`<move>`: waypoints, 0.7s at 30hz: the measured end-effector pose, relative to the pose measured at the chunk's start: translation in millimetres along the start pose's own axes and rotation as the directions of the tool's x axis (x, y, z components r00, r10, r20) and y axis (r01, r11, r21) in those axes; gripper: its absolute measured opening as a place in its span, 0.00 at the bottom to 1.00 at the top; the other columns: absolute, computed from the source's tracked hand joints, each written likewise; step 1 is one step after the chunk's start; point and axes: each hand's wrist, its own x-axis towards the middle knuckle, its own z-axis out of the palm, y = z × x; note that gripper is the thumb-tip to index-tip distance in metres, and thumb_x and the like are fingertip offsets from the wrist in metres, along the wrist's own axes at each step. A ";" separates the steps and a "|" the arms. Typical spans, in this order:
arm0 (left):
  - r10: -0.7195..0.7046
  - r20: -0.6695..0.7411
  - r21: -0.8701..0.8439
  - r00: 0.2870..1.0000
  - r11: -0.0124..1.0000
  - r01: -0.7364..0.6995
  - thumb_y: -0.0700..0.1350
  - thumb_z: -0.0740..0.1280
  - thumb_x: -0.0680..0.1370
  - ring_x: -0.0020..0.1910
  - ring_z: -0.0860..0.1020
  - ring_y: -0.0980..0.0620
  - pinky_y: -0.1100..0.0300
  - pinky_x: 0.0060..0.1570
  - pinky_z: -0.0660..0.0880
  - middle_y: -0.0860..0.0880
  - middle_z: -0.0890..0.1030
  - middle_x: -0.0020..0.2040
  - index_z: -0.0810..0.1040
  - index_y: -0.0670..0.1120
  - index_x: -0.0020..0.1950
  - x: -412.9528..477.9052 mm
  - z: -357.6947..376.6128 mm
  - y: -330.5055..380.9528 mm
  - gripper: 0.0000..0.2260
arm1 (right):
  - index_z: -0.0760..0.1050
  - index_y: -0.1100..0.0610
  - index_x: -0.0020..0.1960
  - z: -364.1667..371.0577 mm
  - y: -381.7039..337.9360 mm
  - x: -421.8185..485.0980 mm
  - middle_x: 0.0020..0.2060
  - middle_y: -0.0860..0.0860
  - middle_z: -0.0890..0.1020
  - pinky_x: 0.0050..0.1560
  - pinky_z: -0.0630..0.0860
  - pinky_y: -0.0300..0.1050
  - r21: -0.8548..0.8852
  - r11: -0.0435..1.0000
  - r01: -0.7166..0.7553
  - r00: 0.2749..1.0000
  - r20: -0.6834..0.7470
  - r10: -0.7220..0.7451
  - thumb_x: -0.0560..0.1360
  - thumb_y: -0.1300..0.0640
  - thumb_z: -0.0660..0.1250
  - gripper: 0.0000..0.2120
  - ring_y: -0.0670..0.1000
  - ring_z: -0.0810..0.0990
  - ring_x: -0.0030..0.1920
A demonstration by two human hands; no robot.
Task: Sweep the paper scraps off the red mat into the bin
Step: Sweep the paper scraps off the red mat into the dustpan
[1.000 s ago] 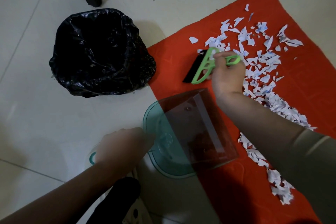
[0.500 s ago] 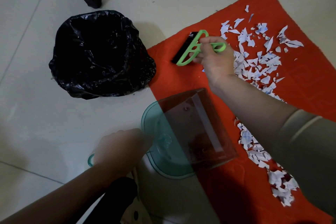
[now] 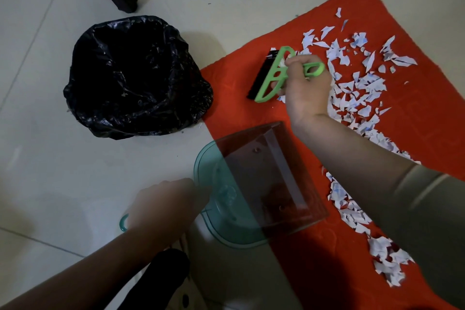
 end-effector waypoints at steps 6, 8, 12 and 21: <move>0.002 -0.001 -0.019 1.000 1.000 -0.002 0.66 0.53 0.78 0.27 0.71 0.58 0.62 0.28 0.65 0.53 0.72 0.27 0.66 0.51 0.32 -0.9 1.6 -1.8 0.23 | 0.74 0.56 0.46 9.3 2.3 9.5 0.48 0.62 0.81 0.41 0.81 0.45 0.068 0.976 -0.205 0.975 0.106 0.197 0.79 0.64 0.61 0.06 0.59 0.84 0.42; 0.004 -0.004 -0.033 1.000 0.999 -0.004 0.66 0.53 0.78 0.27 0.72 0.57 0.62 0.29 0.67 0.53 0.73 0.28 0.66 0.51 0.32 -1.3 2.1 -2.2 0.23 | 0.74 0.59 0.49 0.0 3.2 11.3 0.45 0.59 0.82 0.42 0.82 0.48 0.062 0.973 -0.221 0.975 0.033 0.219 0.79 0.64 0.61 0.04 0.57 0.84 0.38; -0.005 -0.018 -0.049 1.000 0.999 0.004 0.66 0.54 0.78 0.27 0.72 0.57 0.62 0.28 0.66 0.53 0.73 0.27 0.67 0.51 0.32 -0.8 3.0 -3.5 0.23 | 0.73 0.60 0.45 -11.9 3.3 3.9 0.33 0.50 0.75 0.31 0.74 0.33 -0.040 0.999 -0.001 0.982 -0.191 -0.007 0.79 0.66 0.58 0.07 0.37 0.75 0.26; -0.008 -0.008 -0.038 1.000 0.999 0.008 0.66 0.54 0.78 0.27 0.71 0.57 0.62 0.28 0.64 0.52 0.73 0.27 0.66 0.50 0.32 -2.2 1.3 0.0 0.23 | 0.73 0.55 0.46 1.8 0.9 7.9 0.48 0.59 0.81 0.39 0.79 0.42 0.068 0.983 -0.168 0.982 0.095 0.162 0.79 0.63 0.60 0.06 0.60 0.84 0.44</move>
